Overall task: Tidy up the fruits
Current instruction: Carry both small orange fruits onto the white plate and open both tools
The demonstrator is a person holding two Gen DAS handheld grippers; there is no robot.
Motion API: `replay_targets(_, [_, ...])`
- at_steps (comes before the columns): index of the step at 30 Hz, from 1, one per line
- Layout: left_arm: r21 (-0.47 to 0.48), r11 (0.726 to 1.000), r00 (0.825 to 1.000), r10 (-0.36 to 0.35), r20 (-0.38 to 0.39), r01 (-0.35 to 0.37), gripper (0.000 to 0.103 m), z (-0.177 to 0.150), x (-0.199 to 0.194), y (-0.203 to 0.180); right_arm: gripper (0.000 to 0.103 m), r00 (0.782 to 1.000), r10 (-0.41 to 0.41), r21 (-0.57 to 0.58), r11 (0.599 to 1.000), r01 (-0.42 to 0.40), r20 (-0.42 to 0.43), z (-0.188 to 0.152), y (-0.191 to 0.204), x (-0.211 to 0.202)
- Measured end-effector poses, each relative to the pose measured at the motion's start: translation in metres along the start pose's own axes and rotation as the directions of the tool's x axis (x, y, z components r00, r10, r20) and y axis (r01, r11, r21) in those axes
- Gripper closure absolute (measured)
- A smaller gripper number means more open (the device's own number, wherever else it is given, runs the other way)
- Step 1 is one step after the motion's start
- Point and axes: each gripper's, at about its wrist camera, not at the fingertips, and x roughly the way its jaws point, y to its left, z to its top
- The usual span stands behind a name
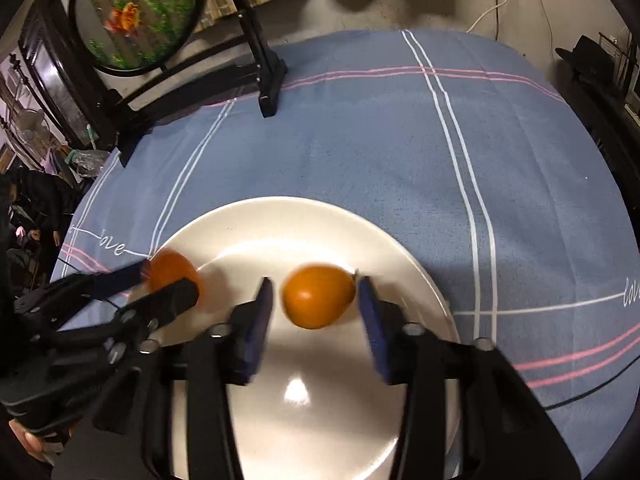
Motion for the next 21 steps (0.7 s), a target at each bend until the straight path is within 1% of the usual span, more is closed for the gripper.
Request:
replay_targets(2, [0.002, 1.000, 1.000, -0.012, 0.026, 0.012, 0.027, 0.002, -0.014, 0.004, 0.047, 1.000, -0.003, -0.003, 1.000, 0.003, 0.021, 0.000, 0.000, -0.009])
replay_targets(3, [0.003, 1.000, 0.999, -0.010, 0.035, 0.010, 0.027, 0.002, -0.024, 0.006, 0.047, 0.999, -0.010, -0.004, 1.000, 0.010, 0.035, -0.001, 0.000, -0.016])
replay_targets(4, [0.003, 1.000, 0.999, -0.015, 0.046, 0.015, 0.027, 0.000, -0.033, 0.007, 0.046, 0.998, -0.015, -0.008, 1.000, 0.016, 0.053, -0.004, 0.002, -0.028])
replay_targets(6, [0.008, 1.000, 0.997, -0.028, 0.072, 0.028, 0.026, -0.008, -0.054, 0.010, 0.042, 0.997, -0.018, -0.027, 0.999, 0.020, 0.074, -0.015, 0.008, -0.049])
replay_targets(8, [0.027, 0.999, 0.994, -0.021, 0.108, 0.018, 0.021, -0.028, -0.083, 0.012, 0.039, 0.995, -0.034, -0.052, 0.998, 0.039, 0.091, -0.031, 0.016, -0.069])
replay_targets(9, [0.036, 0.999, 0.993, -0.015, 0.117, 0.011, 0.017, -0.036, -0.092, 0.012, 0.038, 0.995, -0.034, -0.071, 0.997, 0.041, 0.099, -0.047, 0.022, -0.083])
replay_targets(10, [0.049, 0.999, 0.991, -0.006, 0.133, -0.001, 0.016, -0.053, -0.106, 0.013, 0.038, 0.995, -0.029, -0.080, 0.996, 0.037, 0.100, -0.058, 0.025, -0.091])
replay_targets(11, [0.057, 0.998, 0.990, -0.004, 0.142, -0.004, 0.015, -0.066, -0.115, 0.015, 0.038, 0.995, -0.014, -0.088, 0.996, 0.022, 0.097, -0.076, 0.029, -0.102])
replay_targets(12, [0.068, 0.998, 0.989, -0.003, 0.150, -0.007, 0.015, -0.087, -0.126, 0.017, 0.038, 0.996, 0.007, -0.092, 0.996, 0.001, 0.093, -0.099, 0.034, -0.113])
replay_targets(14, [0.065, 0.998, 0.986, -0.006, 0.165, -0.005, 0.015, -0.120, -0.137, 0.023, 0.038, 0.995, 0.034, -0.107, 0.994, -0.024, 0.095, -0.135, 0.041, -0.126])
replay_targets(15, [0.058, 0.998, 0.986, -0.017, 0.168, 0.007, 0.015, -0.138, -0.143, 0.027, 0.038, 0.994, 0.037, -0.122, 0.992, -0.024, 0.102, -0.156, 0.045, -0.132])
replay_targets(17, [0.043, 0.999, 0.983, -0.026, 0.182, 0.018, 0.015, -0.167, -0.149, 0.035, 0.038, 0.993, 0.021, -0.139, 0.990, -0.004, 0.114, -0.185, 0.052, -0.140])
replay_targets(18, [0.023, 1.000, 0.981, -0.014, 0.195, 0.010, 0.015, -0.186, -0.154, 0.040, 0.038, 0.992, 0.012, -0.141, 0.990, 0.006, 0.126, -0.198, 0.054, -0.144])
replay_targets(20, [0.009, 1.000, 0.979, -0.005, 0.202, 0.004, 0.015, -0.210, -0.158, 0.046, 0.038, 0.988, 0.002, -0.130, 0.991, 0.019, 0.154, -0.226, 0.054, -0.154])
replay_targets(21, [0.002, 1.000, 0.979, 0.006, 0.205, -0.006, 0.015, -0.224, -0.159, 0.049, 0.038, 0.987, -0.007, -0.125, 0.992, 0.027, 0.161, -0.232, 0.054, -0.155])
